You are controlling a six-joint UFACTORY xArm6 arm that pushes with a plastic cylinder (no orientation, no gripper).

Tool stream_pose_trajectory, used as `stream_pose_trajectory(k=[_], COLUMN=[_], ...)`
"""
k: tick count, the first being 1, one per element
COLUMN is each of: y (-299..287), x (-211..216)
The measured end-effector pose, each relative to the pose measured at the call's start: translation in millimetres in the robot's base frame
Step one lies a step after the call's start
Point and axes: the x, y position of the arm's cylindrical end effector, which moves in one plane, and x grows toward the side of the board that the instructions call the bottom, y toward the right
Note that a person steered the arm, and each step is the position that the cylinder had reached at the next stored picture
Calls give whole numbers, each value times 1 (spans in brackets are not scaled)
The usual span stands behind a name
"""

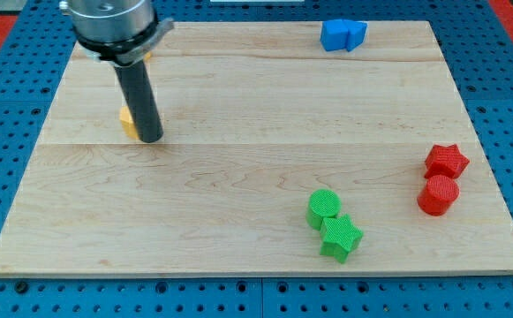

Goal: Move the yellow hexagon closer to the yellow heart

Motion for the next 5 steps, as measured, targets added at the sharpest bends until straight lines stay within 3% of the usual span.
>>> stream_pose_trajectory(k=[1, 5], y=[-28, -34], x=[-4, -40])
